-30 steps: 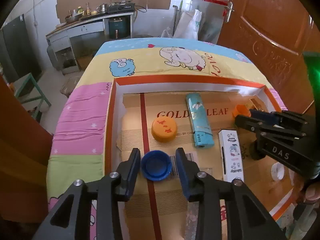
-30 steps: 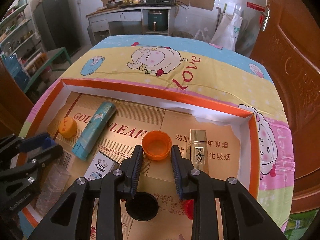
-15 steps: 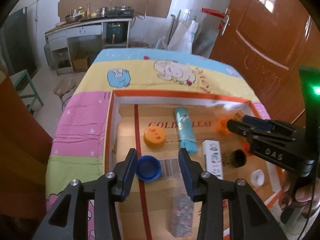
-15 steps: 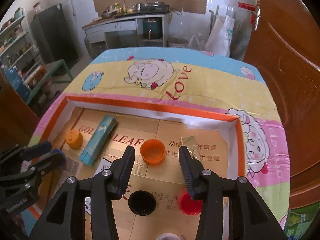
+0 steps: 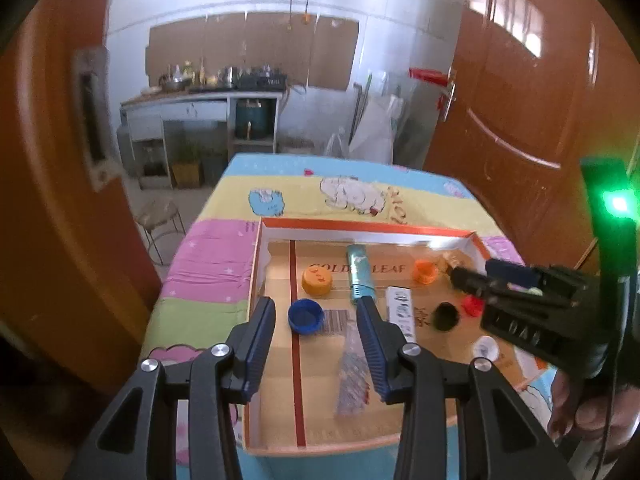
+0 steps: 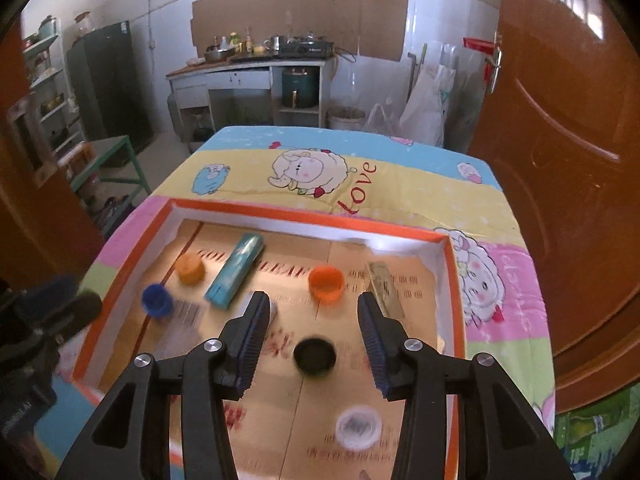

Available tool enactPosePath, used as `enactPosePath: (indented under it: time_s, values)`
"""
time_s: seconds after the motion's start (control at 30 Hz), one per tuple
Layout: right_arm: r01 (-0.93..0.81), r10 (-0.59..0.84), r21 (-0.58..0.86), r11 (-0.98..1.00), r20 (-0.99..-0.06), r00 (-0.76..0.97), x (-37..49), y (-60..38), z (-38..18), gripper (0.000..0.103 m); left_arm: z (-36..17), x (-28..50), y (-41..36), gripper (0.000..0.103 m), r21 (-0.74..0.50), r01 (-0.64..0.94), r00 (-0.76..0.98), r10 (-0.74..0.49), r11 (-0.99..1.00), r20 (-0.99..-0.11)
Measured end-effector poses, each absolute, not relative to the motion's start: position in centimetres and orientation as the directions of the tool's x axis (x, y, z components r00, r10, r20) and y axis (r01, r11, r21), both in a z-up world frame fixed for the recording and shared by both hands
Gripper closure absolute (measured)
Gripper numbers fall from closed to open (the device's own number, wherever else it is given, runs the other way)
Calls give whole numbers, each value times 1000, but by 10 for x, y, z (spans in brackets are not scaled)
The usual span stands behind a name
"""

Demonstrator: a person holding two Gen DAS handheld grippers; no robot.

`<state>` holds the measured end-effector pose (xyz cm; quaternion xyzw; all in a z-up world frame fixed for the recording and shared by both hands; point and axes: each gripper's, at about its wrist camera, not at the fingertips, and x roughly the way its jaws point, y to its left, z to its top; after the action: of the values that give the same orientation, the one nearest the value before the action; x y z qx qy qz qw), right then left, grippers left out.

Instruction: Organize rigid objects

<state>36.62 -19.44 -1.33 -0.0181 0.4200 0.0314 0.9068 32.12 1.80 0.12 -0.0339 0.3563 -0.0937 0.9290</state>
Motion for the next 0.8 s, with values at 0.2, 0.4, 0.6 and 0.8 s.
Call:
enactPosePath:
  time_s: [0.2, 0.4, 0.6, 0.8]
  values:
    - [-54, 14, -30, 998, -743, 669, 314, -190, -3, 56, 16, 273, 9, 61, -100, 148, 772, -178, 984, -610]
    - [-30, 5, -23, 999, -713, 701, 249, -187, 5, 56, 23, 217, 10, 61, -29, 43, 842, -51, 999, -537]
    - [4, -5, -3, 1000, -658, 753, 182, -178, 11, 56, 22, 165, 16, 61, -56, 27, 861, -51, 998, -506]
    - [41, -37, -6, 999, -610, 791, 116, -165, 10, 56, 14, 118, 8, 61, -11, 47, 868, -46, 999, -495]
